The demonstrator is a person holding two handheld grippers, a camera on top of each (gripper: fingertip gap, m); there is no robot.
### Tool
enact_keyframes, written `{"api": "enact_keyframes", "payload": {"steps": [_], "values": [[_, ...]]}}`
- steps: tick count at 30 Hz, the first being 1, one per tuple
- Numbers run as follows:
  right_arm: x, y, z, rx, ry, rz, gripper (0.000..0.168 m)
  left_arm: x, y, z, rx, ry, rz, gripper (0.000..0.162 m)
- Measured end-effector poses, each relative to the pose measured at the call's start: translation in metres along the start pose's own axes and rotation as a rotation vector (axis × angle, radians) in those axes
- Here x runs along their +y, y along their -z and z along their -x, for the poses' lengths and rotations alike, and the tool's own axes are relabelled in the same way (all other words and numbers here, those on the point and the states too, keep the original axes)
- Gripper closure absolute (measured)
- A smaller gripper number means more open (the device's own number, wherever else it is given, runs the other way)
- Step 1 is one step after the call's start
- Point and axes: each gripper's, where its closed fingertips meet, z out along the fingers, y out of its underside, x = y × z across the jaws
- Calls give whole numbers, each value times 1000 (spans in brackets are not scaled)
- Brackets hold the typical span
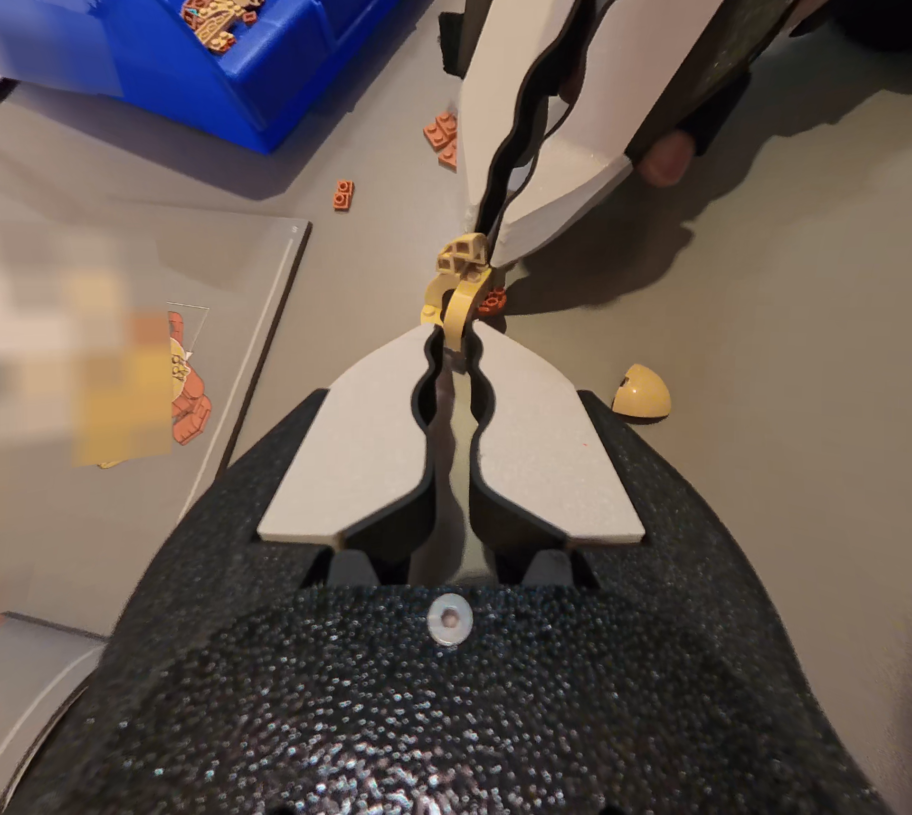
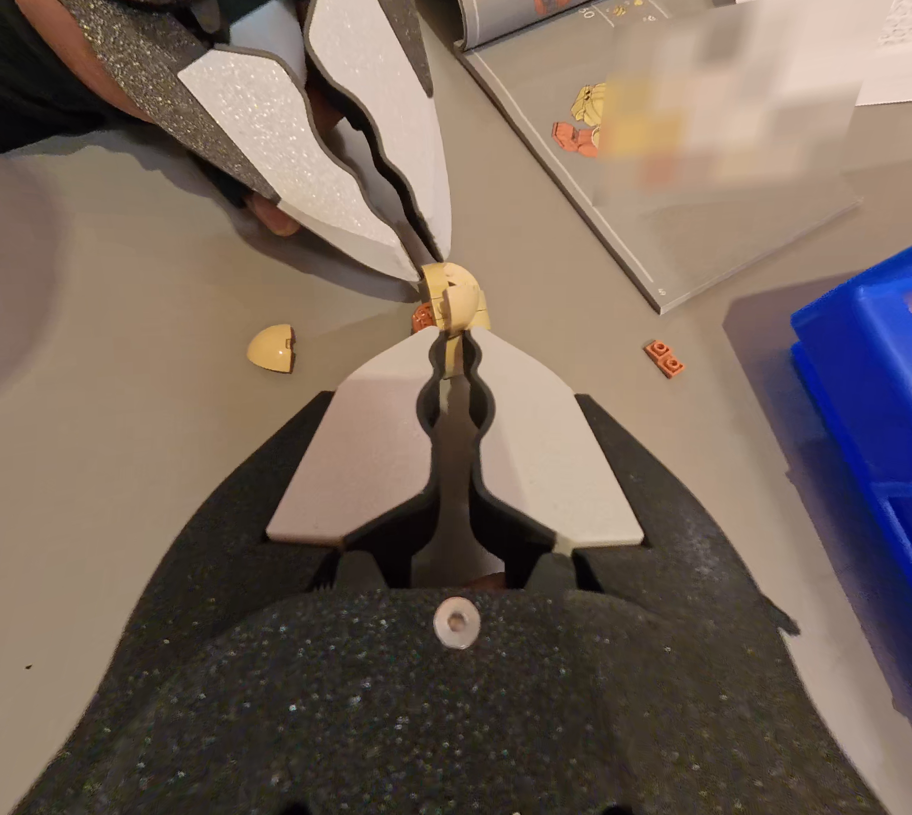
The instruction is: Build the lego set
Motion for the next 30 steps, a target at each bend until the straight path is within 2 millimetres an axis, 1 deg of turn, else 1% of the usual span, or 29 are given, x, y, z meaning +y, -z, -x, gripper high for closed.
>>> {"api": "enact_keyframes", "payload": {"steps": [2,5,8,11,18,25,30], "values": [[1,1,-1,1,-4,3,163,0,-2,0,3,8,7,154],[4,0,-1,1,7,21,163,6,-4,-3,33,38,51,154],[8,-1,2,3,47,52,165,11,-4,-3,42,58,84,154],[10,-2,1,30,84,73,164,12,-4,-4,40,65,92,154],[6,-2,-1,53,123,51,159,12,-2,-4,29,57,81,154],[2,-7,3,70,206,32,154,12,-3,-6,25,32,88,154],[2,-8,2,89,246,39,154,13,-3,-6,18,30,94,154]]}}
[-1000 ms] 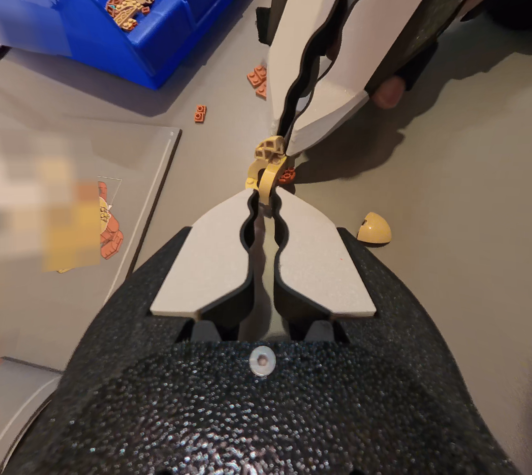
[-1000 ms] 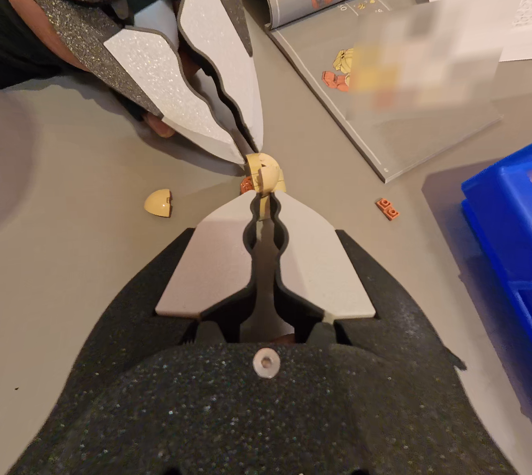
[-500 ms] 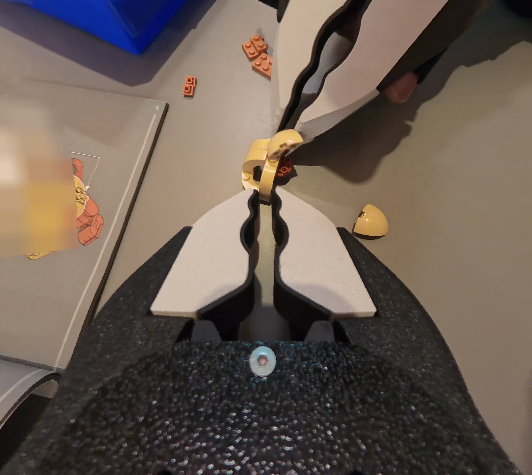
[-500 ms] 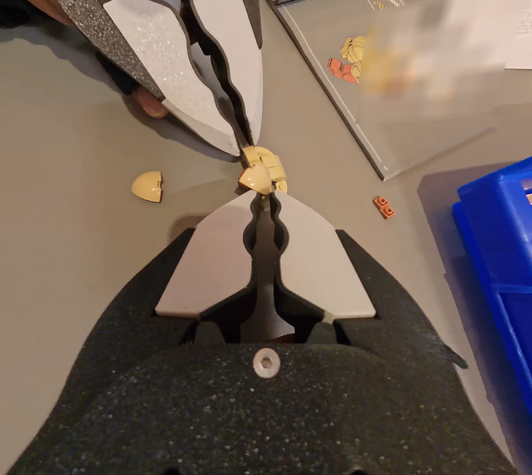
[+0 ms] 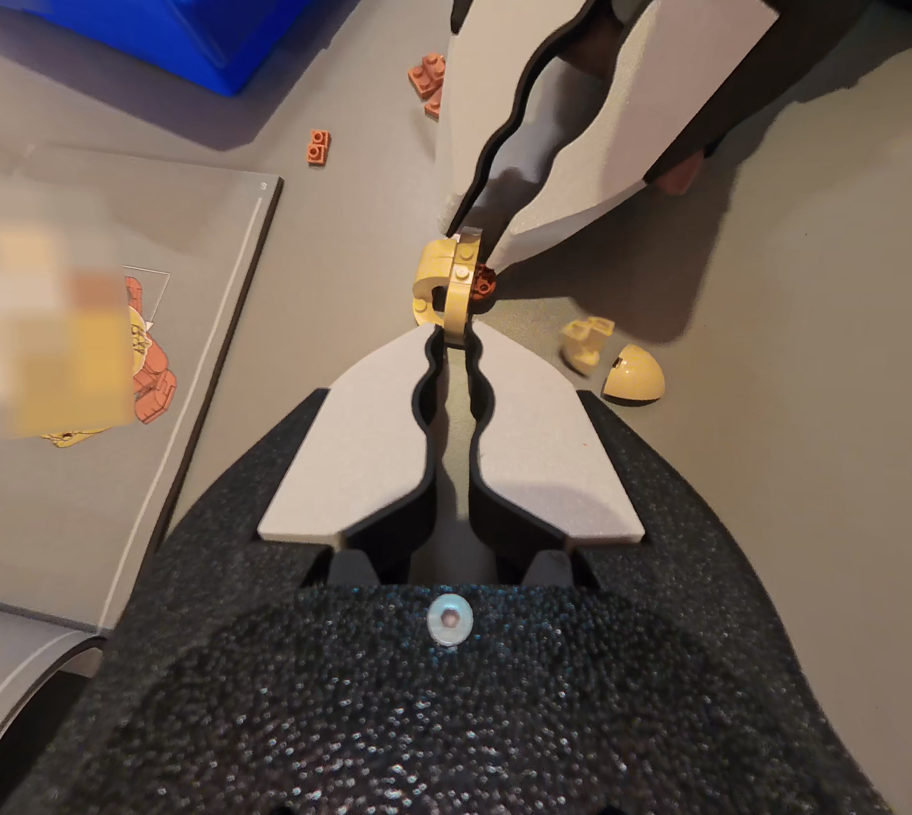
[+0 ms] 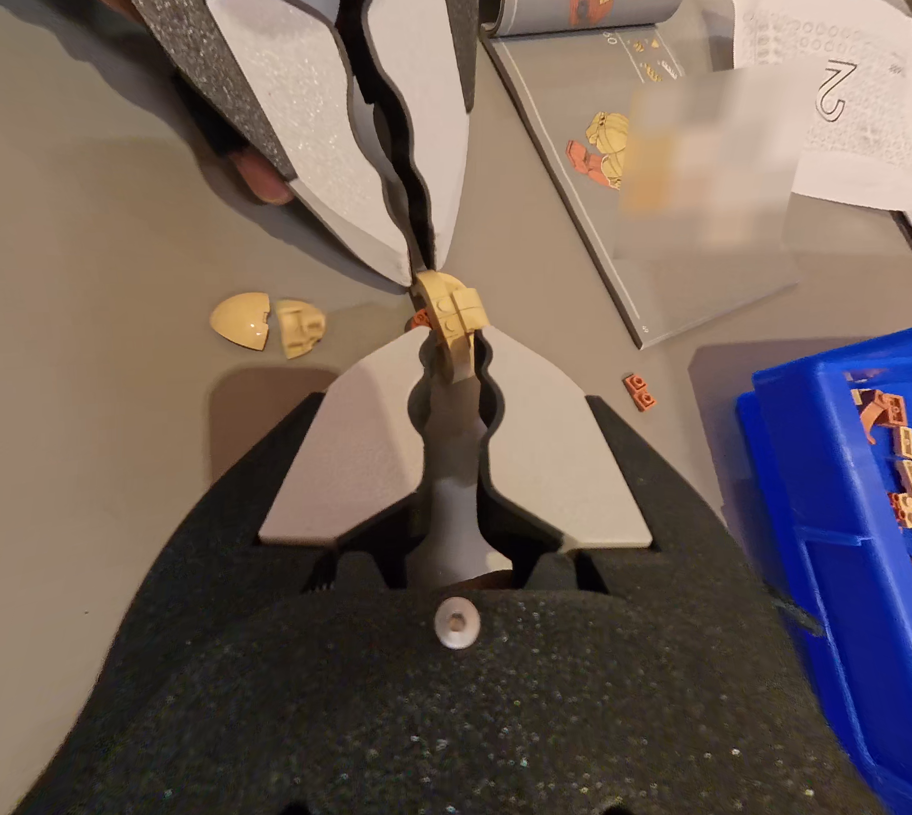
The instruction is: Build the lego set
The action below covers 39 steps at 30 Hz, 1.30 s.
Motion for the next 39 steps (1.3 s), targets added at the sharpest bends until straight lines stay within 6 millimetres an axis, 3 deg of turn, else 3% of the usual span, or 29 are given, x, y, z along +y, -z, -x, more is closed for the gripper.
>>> {"api": "enact_keyframes", "payload": {"steps": [10,19,24,30,34,39], "values": [[13,-7,-1,-47,-19,90,154,1,7,2,36,53,-24,155],[4,-8,-5,-66,-108,41,158,-4,13,7,26,74,-78,154],[-17,4,-23,-26,-268,-145,159,-27,38,26,14,239,-293,150],[-72,33,-27,-106,-485,-581,159,-69,64,19,255,499,-699,144],[-88,41,-22,-198,-593,-716,158,-81,74,17,269,487,-820,137],[-92,45,-19,-250,-635,-777,159,-85,78,19,223,450,-869,121]]}}
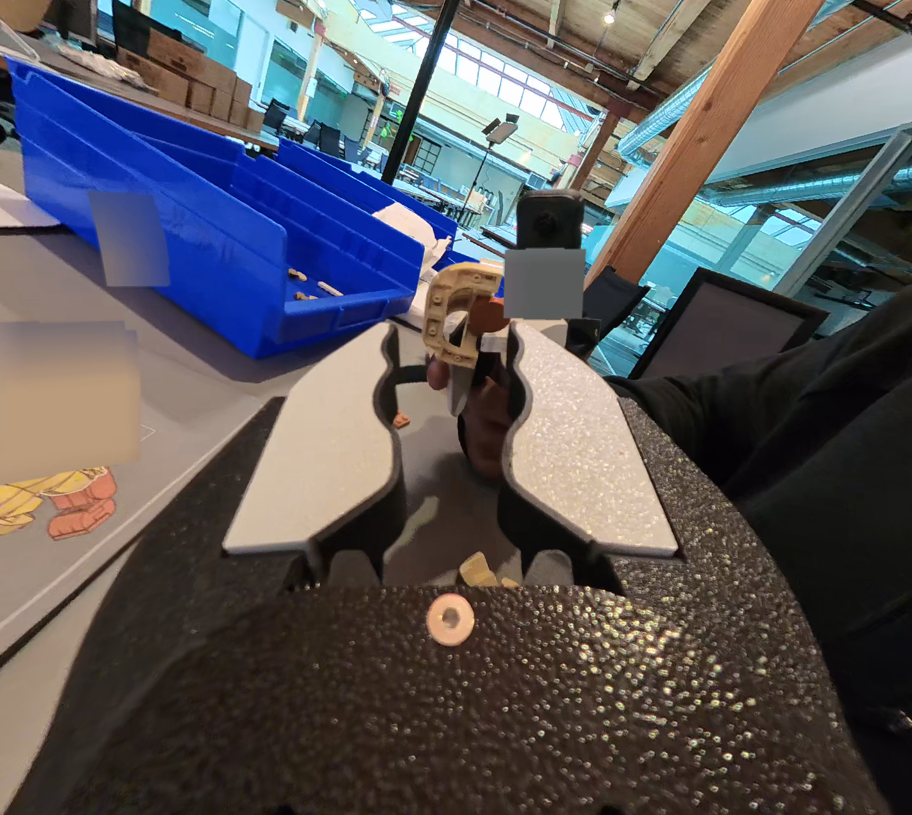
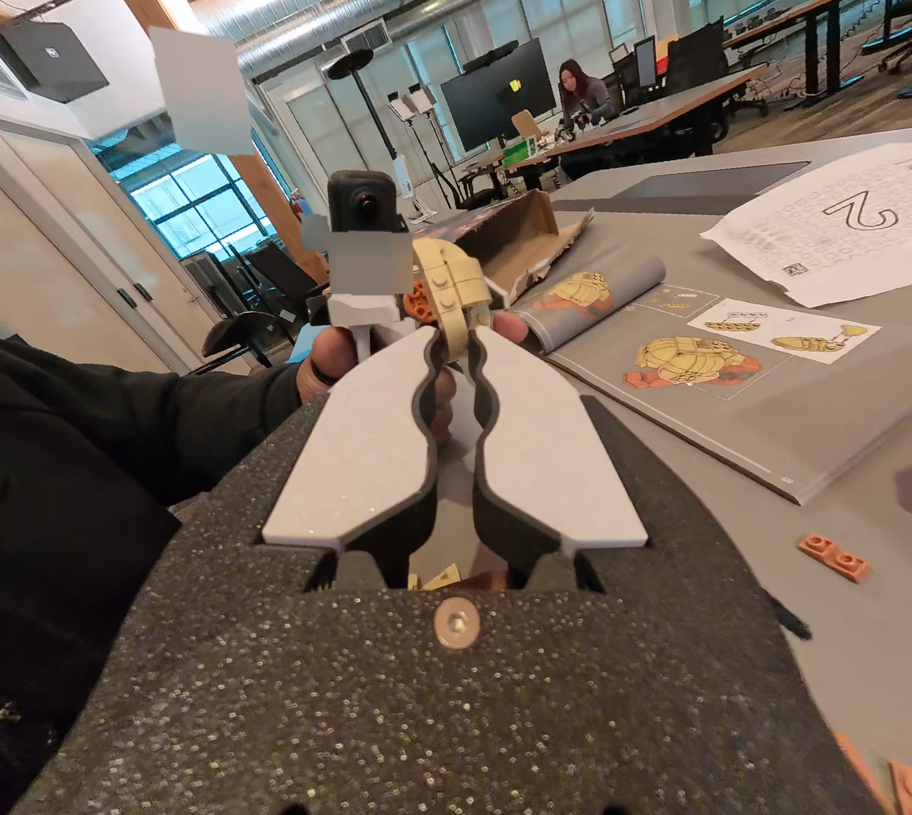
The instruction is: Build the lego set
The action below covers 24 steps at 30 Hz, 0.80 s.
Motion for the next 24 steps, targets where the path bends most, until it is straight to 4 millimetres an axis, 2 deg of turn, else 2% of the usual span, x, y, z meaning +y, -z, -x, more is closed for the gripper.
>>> {"api": "enact_keyframes", "payload": {"steps": [7,18,24], "values": [[0,-1,4,-23,11,-17,158,-1,-3,-7,19,-37,-20,118],[5,-3,8,-27,40,-7,158,-1,-3,-11,53,-33,-36,126],[7,-4,9,-27,71,24,158,0,-1,-12,59,-92,-26,128]]}}
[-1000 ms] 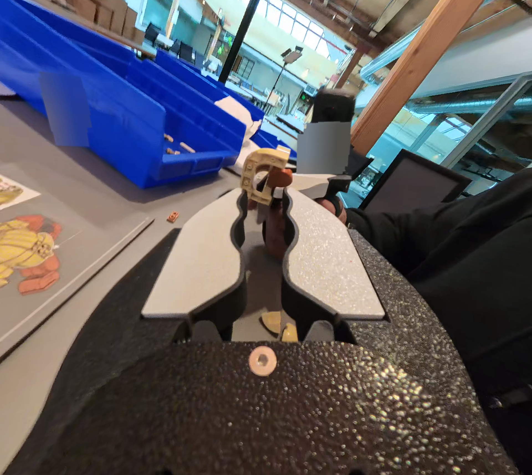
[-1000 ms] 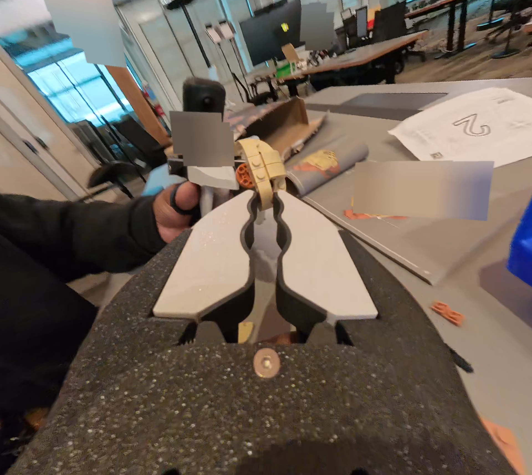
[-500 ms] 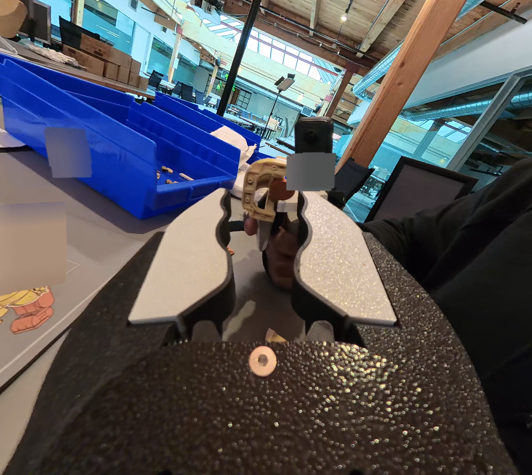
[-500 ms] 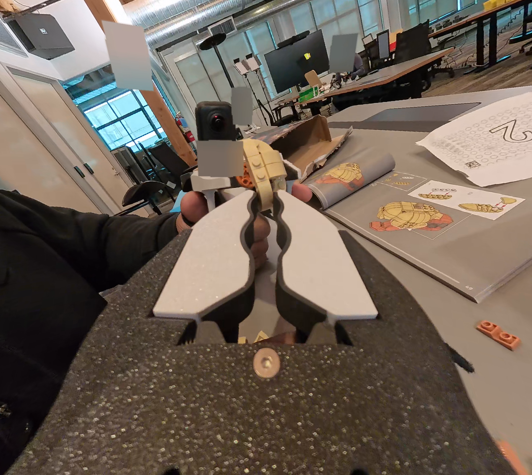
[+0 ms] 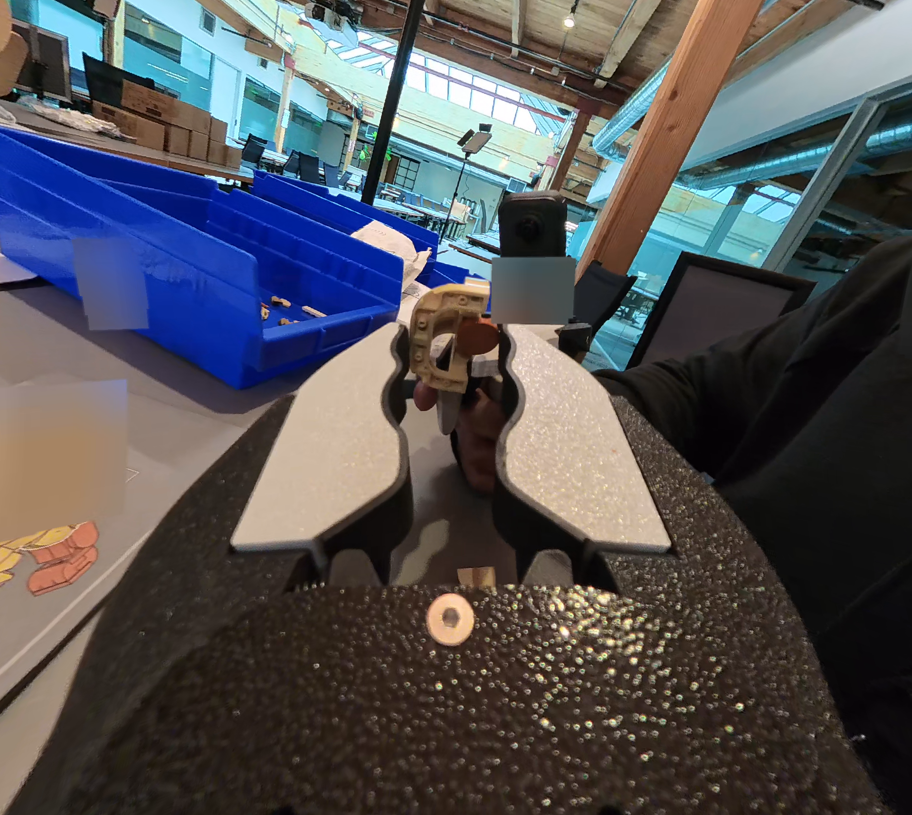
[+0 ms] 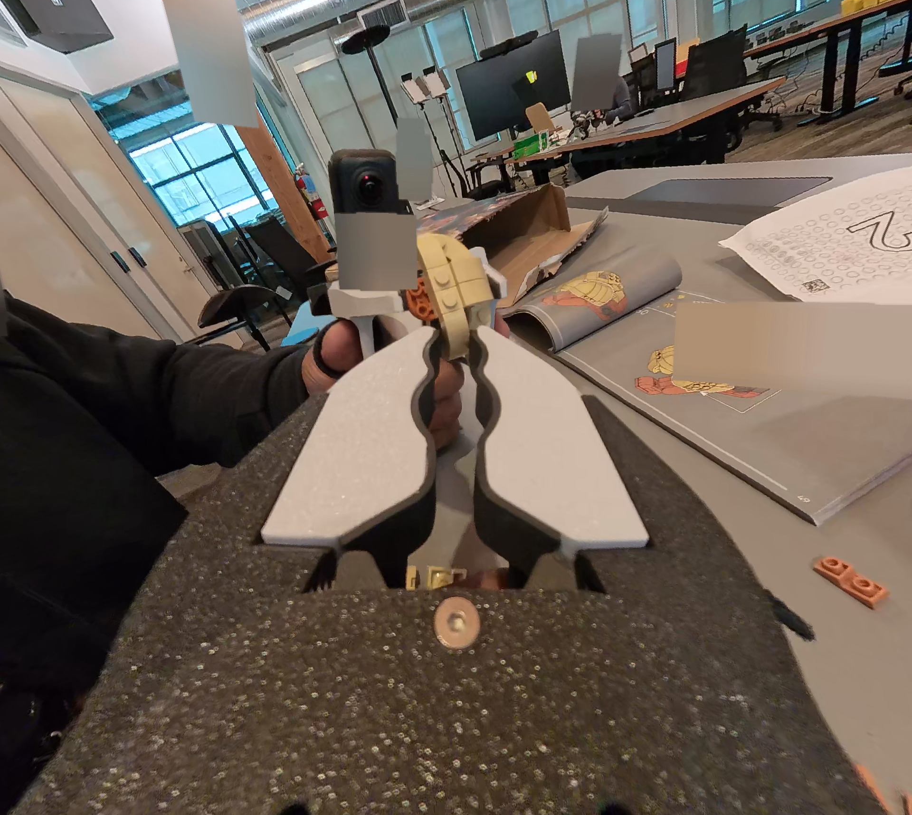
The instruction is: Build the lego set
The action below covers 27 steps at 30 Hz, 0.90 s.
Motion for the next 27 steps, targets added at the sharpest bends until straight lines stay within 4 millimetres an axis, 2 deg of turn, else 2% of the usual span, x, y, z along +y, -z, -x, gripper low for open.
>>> {"api": "enact_keyframes", "payload": {"steps": [5,9,13,16,20,24,27], "values": [[17,4,2,-28,106,166,145,-7,9,7,-26,-75,1,128],[42,17,-3,-69,345,400,146,-6,22,15,-33,-165,100,129],[68,31,-3,-149,550,607,148,5,31,25,-52,-253,224,128],[91,40,-3,-184,561,767,147,16,31,24,-37,-285,297,128],[112,46,1,-190,535,868,143,37,30,15,23,-340,425,128],[119,41,0,-148,535,896,143,57,33,6,84,-388,561,128],[120,35,-1,-130,530,902,155,69,38,2,124,-360,641,128]]}}
